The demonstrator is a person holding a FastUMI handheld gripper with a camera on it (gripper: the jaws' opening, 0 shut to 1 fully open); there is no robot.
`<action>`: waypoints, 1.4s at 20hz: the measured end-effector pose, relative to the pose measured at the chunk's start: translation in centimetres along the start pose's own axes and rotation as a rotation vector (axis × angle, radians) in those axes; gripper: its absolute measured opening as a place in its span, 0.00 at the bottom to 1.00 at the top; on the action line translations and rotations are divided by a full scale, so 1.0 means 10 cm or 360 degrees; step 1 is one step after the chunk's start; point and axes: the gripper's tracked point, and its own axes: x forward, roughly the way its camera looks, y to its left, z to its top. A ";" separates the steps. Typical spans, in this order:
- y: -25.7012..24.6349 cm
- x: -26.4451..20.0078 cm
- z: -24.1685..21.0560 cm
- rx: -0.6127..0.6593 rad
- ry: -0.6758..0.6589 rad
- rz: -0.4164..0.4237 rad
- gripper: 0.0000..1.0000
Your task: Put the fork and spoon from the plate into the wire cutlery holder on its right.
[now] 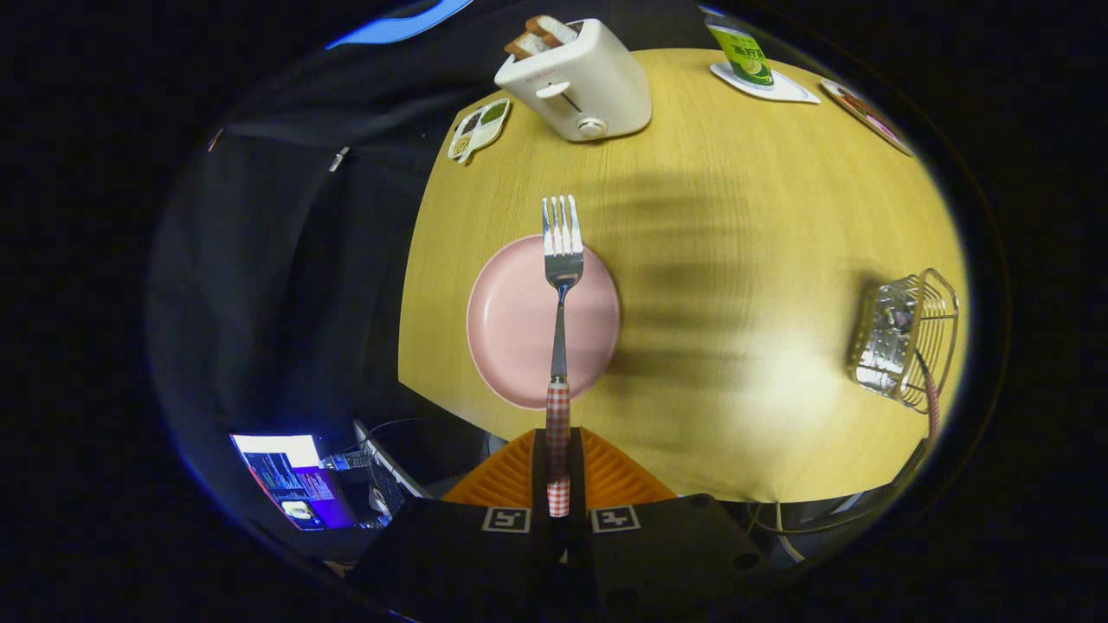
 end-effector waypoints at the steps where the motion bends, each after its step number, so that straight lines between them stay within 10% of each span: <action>1: -0.12 -0.17 0.01 0.0002 -0.0019 -0.0012 0.11; 12: -1.52 -1.62 -0.28 -0.0059 0.0271 -0.0337 0.11; 28: -2.21 -1.52 -0.21 0.0060 0.1235 -0.0579 0.11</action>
